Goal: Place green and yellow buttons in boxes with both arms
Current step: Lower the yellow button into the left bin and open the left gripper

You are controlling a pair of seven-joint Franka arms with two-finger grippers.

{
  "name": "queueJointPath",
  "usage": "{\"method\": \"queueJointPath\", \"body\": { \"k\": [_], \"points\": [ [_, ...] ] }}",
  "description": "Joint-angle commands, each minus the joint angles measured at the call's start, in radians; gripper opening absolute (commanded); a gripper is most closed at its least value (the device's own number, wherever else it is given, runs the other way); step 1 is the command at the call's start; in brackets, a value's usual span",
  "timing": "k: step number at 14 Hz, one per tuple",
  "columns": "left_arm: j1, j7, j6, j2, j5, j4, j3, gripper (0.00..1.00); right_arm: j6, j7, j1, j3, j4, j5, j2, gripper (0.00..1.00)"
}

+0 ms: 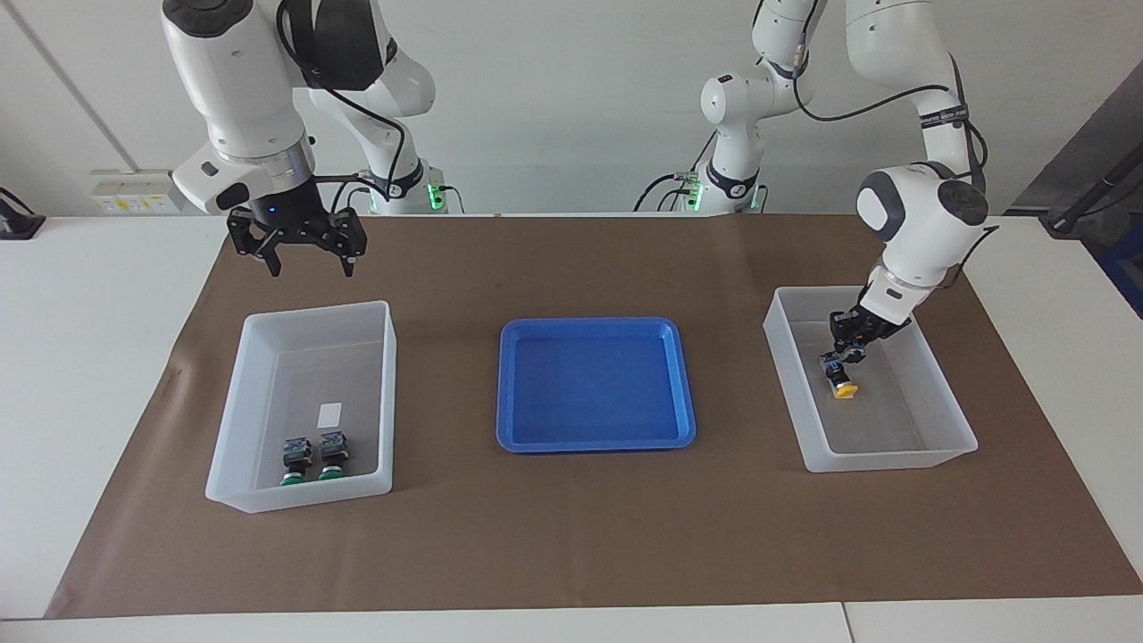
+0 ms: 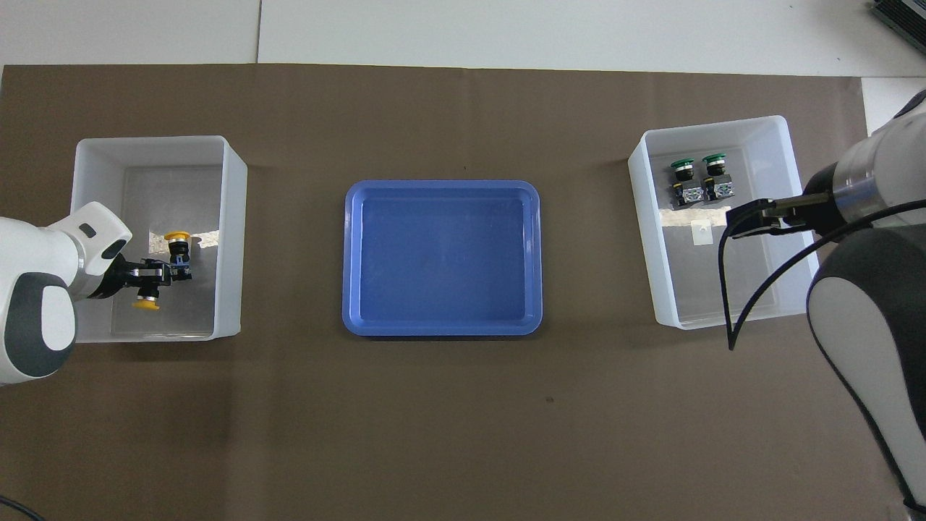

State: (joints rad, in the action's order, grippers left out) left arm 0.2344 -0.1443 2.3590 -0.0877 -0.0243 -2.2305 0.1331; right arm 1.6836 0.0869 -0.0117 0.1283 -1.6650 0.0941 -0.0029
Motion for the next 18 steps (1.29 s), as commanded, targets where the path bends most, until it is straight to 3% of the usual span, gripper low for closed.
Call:
{"method": "queueJointPath", "body": {
  "k": [1,2,3,6,11,18],
  "points": [
    [0.026,-0.043,0.034,0.005,-0.009,-0.018,0.005,0.29,-0.002,0.004,-0.019,0.013,-0.052,-0.016,-0.048,1.0],
    [0.025,-0.043,0.039,0.0,-0.009,-0.014,0.005,0.7,-0.002,0.001,-0.019,0.014,-0.055,-0.017,-0.052,1.0],
    [0.019,-0.046,0.039,-0.006,-0.008,0.0,0.005,1.0,-0.002,0.001,-0.019,0.014,-0.062,-0.034,-0.066,1.0],
    [0.002,-0.044,-0.032,-0.014,-0.008,0.099,0.006,1.0,-0.013,-0.003,-0.025,0.013,-0.067,-0.042,-0.075,1.0],
    [-0.053,-0.026,-0.374,-0.004,0.047,0.38,0.01,1.0,-0.008,0.001,-0.033,0.011,-0.062,-0.042,-0.071,1.0],
    [-0.148,0.133,-0.589,0.137,0.049,0.396,0.028,1.0,-0.008,0.001,-0.054,0.007,-0.061,-0.042,-0.069,1.0]
  ]
}}
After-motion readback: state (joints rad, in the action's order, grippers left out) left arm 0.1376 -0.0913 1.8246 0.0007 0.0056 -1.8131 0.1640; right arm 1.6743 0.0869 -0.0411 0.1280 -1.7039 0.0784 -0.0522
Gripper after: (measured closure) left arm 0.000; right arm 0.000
